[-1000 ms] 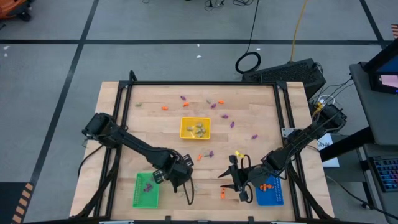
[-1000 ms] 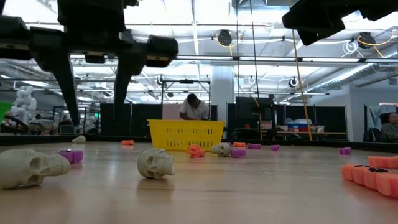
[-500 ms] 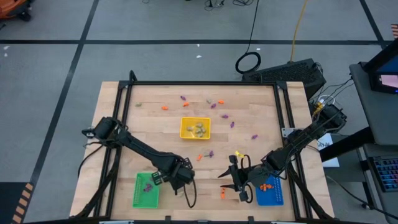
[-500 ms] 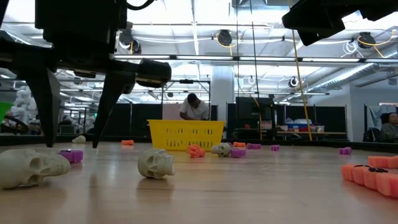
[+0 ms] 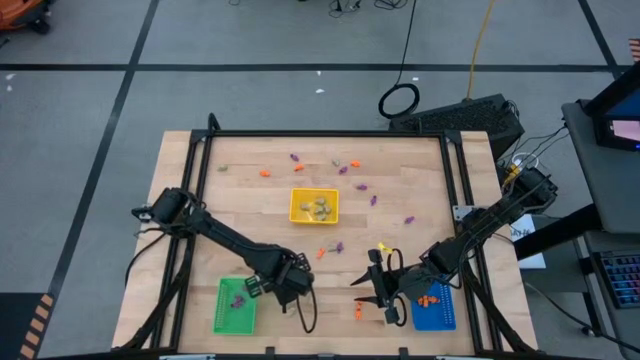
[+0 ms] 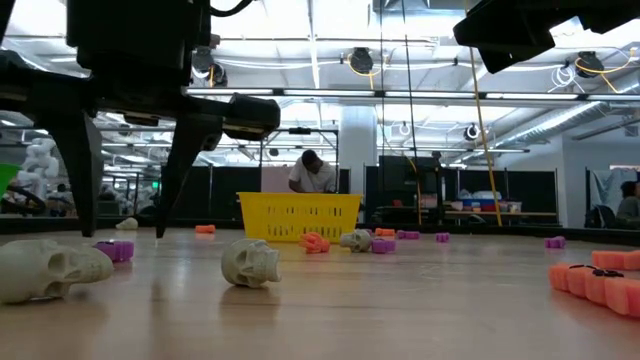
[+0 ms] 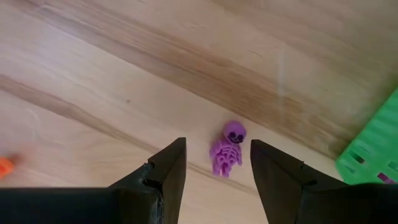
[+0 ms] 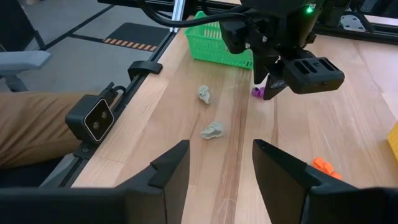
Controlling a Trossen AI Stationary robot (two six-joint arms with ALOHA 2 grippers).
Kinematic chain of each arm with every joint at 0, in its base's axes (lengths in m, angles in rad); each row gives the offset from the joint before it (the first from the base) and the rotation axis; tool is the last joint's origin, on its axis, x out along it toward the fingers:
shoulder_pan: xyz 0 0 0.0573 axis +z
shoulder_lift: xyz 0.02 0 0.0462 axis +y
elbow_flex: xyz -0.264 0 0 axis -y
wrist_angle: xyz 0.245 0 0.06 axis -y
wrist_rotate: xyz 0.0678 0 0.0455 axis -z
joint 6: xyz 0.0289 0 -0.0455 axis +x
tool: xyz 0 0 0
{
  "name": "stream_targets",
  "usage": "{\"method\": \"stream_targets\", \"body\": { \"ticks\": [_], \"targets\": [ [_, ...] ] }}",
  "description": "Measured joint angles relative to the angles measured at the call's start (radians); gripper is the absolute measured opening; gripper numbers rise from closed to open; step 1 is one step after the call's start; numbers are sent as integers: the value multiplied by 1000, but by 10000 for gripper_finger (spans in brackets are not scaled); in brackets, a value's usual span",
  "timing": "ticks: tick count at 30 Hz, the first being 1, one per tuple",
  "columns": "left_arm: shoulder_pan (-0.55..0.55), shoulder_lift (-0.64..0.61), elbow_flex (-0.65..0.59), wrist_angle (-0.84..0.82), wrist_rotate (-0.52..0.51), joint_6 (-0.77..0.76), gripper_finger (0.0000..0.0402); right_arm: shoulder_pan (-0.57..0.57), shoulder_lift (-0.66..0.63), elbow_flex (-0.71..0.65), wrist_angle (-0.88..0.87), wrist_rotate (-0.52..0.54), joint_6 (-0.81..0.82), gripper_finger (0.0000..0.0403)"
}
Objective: Sort Halloween decoration
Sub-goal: Put the purple skeleton toy in the green basket
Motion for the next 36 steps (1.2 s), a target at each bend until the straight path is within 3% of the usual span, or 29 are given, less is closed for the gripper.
{"method": "stream_targets", "body": {
  "ticks": [15, 28, 36],
  "targets": [
    [-9, 0, -30, 12, -10, -5, 170, 0, 0, 0, 0, 0, 1, 160],
    [-8, 7, -31, 17, -13, -6, 93, 0, 0, 0, 0, 0, 3, 160],
    [-9, 31, -31, 22, -35, -10, 122, 0, 0, 0, 0, -1, 4, 160]
  ]
}}
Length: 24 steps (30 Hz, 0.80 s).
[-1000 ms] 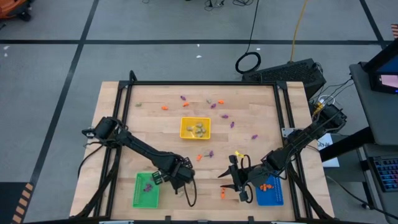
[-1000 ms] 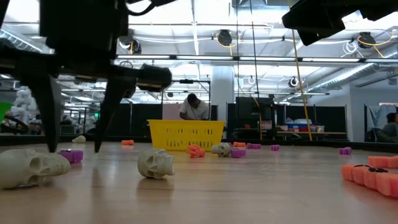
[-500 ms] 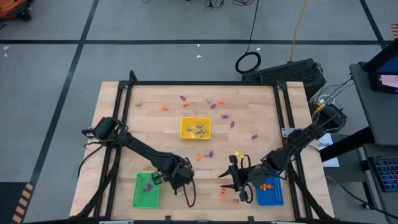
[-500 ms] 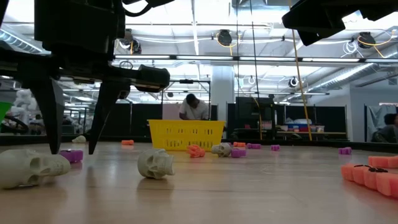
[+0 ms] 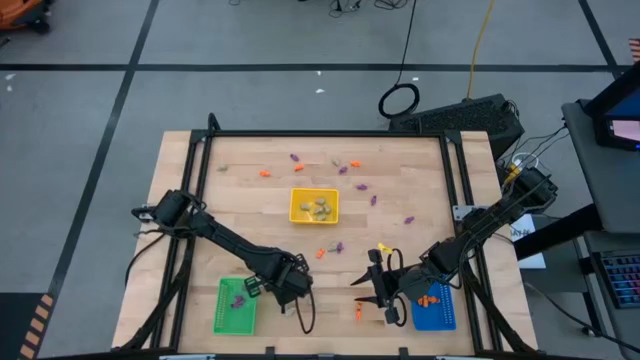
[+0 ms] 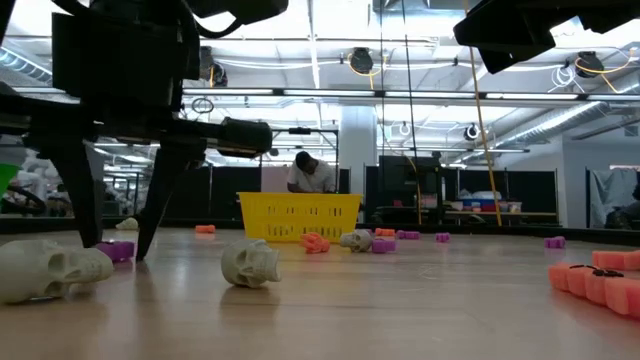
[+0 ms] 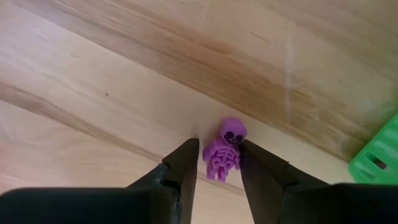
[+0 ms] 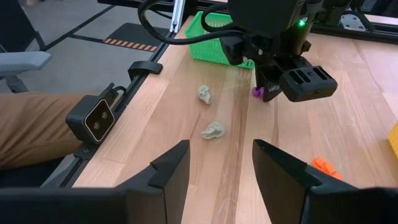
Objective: Sort Halloween decoration
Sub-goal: Put the purple skeleton toy in the green basket
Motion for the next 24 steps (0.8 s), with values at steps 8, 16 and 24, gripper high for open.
{"method": "stream_targets", "body": {
  "ticks": [8, 16, 24],
  "targets": [
    [0, -2, 0, 6, -1, 0, 130, 0, 0, 0, 0, 0, 0, 160],
    [0, -2, 0, 7, -9, -1, 87, 0, 0, 0, 0, 0, 0, 160],
    [0, -3, 0, 10, -14, -54, 39, 0, 0, 0, 0, 0, 0, 160]
  ]
}}
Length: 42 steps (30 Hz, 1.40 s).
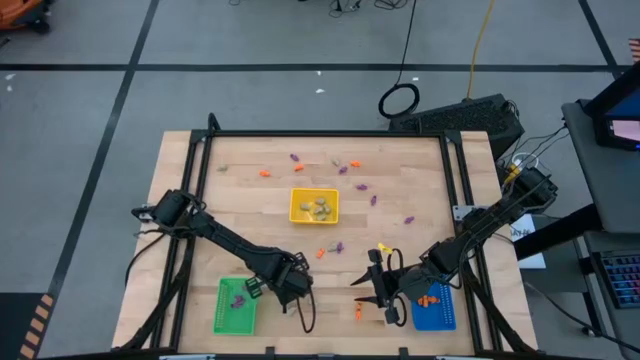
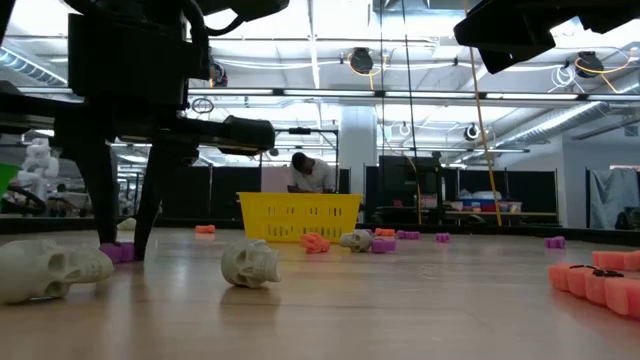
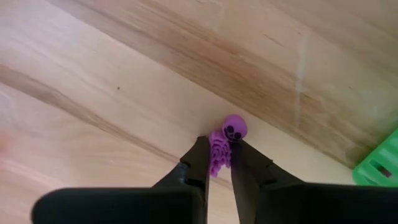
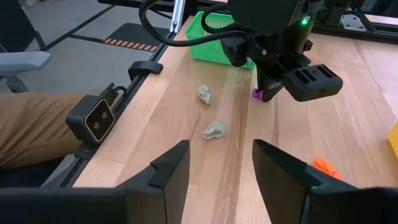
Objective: Sort Halloween decoration
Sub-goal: Put the purple skeleton toy in the green basket
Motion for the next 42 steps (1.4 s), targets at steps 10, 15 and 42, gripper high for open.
{"method": "stream_targets", "body": {
  "ticks": [10, 15, 42],
  "targets": [
    [1, -3, 62, -62, -51, -211, 35, 0, 0, 0, 0, 0, 0, 160],
    [1, -7, 166, -203, -129, -330, 34, 0, 0, 0, 0, 0, 0, 160],
    [-9, -788, 117, -85, -454, -654, 34, 11, 0, 0, -6, 1, 14, 160]
  ]
}}
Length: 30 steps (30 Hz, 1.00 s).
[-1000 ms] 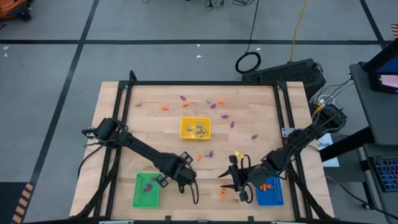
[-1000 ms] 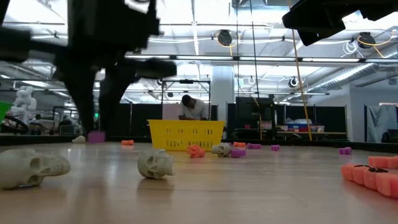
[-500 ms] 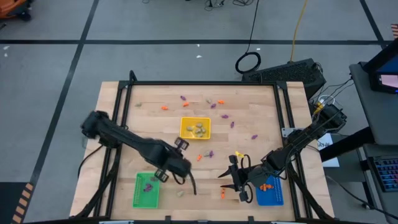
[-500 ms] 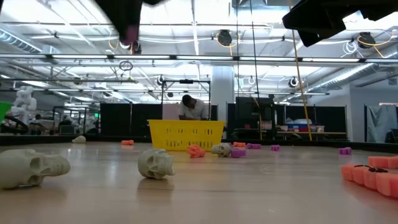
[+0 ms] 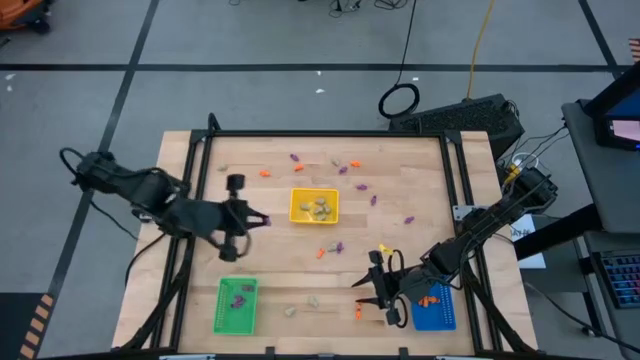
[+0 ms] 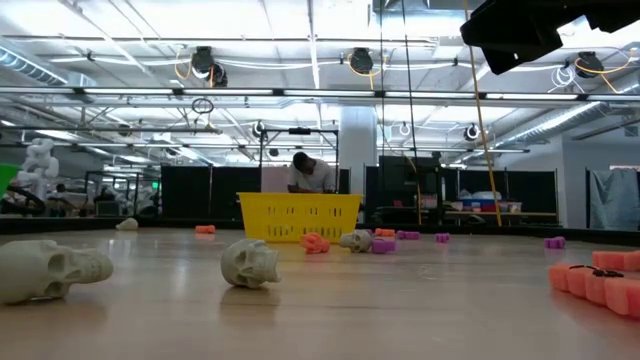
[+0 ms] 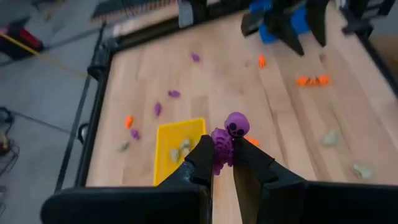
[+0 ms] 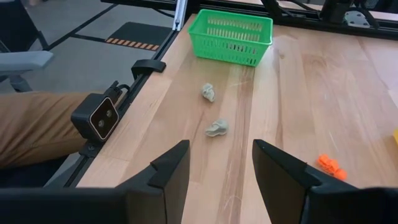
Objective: Sort Halloween decoration
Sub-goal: Put the purple skeleton toy in the green basket
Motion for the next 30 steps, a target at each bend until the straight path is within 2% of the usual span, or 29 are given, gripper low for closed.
{"method": "stream_targets", "body": {
  "ticks": [5, 9, 19, 23, 30],
  "targets": [
    [-34, -158, -234, 281, -16, 1, 34, 0, 0, 0, 0, 0, -2, 160],
    [-55, -236, -400, 531, -17, 4, 34, 0, 0, 0, 0, 0, -3, 160],
    [-115, -263, -731, 961, -19, -26, 34, 0, 0, 0, 3, 1, -2, 160],
    [-130, -264, -798, 1054, -26, -26, 34, 0, 0, 0, 13, 1, -6, 160],
    [-131, -254, -878, 1116, -65, -51, 34, 0, 0, 0, 30, 1, -29, 160]
  ]
}}
